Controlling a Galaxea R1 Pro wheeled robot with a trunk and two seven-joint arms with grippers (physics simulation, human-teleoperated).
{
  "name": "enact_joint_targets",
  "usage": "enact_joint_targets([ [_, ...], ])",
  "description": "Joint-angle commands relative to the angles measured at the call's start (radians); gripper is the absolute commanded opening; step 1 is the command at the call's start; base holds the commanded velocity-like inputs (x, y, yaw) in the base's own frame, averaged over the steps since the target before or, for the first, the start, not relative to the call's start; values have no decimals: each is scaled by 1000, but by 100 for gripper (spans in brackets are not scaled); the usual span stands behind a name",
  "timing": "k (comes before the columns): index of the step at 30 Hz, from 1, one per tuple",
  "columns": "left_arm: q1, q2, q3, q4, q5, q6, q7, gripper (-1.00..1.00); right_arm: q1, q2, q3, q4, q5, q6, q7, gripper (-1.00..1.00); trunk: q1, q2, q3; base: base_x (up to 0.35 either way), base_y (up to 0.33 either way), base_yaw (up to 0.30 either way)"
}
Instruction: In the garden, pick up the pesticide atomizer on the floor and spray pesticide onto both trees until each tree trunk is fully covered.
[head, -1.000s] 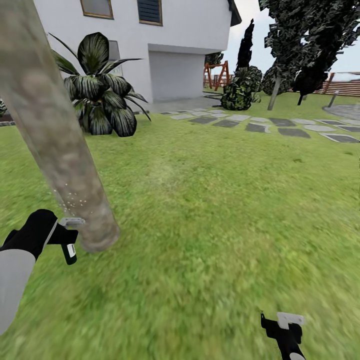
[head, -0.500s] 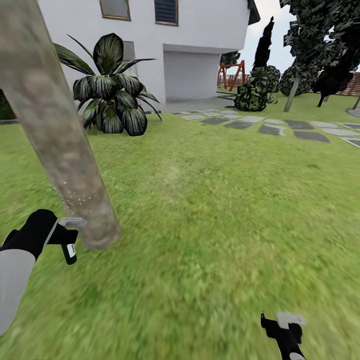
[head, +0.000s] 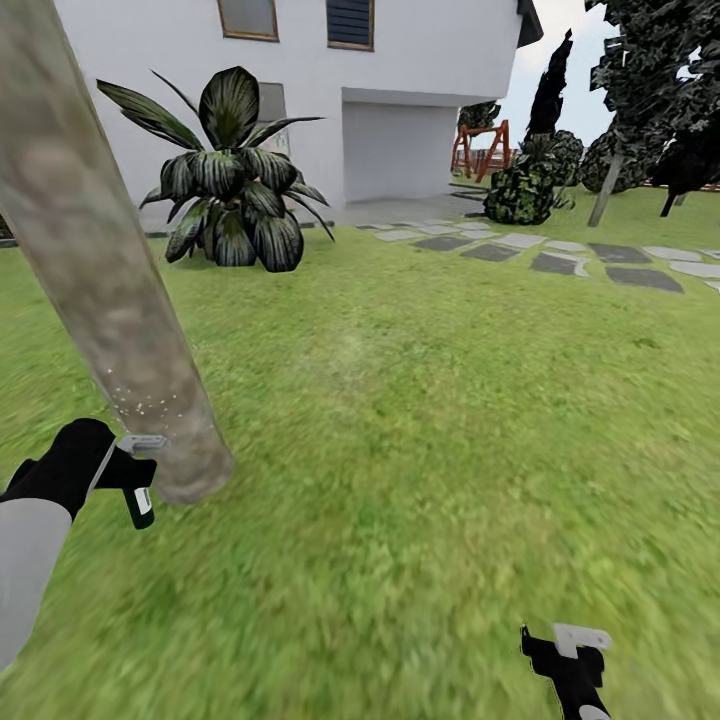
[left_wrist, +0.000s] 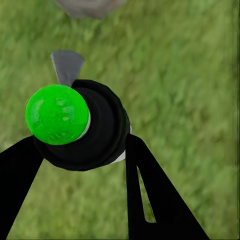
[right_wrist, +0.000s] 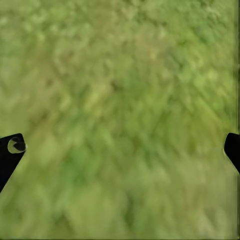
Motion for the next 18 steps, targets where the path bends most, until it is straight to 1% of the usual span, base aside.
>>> enact_joint_targets([
  [1,-1,-1,4,-1,-11,4,-9,-100,0,0,9,0,-8,-2,-2,100,0,0,-1,3,-271,0],
  [5,-1,0,3,-1,-11,5,-9,-100,0,0,9,0,-8,-2,-2,100,0,0,-1,1,-272,61],
  [10,-1,1,1,-1,-10,5,-9,-100,0,0,9,0,-8,-1,-2,100,0,0,-1,32,-272,252],
  [15,-1,1,0,-1,-10,5,-9,-100,0,0,9,0,-8,-2,-2,100,0,0,-1,149,-261,276],
  [18,-12,1,1,-1,-10,7,-9,-100,0,0,8,1,-8,-2,-2,100,0,0,-1,266,-163,94],
])
